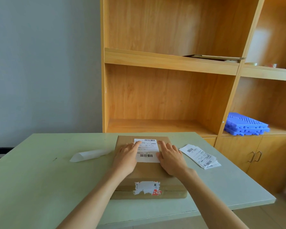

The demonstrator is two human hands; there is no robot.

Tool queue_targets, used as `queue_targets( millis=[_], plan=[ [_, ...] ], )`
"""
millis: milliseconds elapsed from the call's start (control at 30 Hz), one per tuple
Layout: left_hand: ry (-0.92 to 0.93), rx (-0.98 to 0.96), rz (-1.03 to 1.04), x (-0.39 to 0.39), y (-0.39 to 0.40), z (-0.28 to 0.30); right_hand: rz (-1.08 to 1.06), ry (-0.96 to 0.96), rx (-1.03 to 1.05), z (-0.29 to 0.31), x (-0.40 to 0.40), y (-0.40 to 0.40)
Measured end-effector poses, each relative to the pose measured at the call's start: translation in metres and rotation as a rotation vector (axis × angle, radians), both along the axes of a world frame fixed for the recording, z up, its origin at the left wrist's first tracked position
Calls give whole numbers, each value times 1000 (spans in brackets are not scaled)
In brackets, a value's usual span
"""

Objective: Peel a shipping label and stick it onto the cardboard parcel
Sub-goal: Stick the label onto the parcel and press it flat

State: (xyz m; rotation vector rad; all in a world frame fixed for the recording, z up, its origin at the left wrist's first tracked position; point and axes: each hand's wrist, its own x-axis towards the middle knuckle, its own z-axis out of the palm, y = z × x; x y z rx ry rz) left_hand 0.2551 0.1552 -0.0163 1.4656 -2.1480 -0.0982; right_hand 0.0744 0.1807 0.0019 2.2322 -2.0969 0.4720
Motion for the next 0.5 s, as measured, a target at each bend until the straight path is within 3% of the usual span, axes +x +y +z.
queue_targets(
  millis=[167,500],
  plan=[
    [46,-58,52,7,1,5,75,-69,-219,3,17,-3],
    [44,-37,265,100,-28,24,271,-127,-199,24,100,-38]
  ],
)
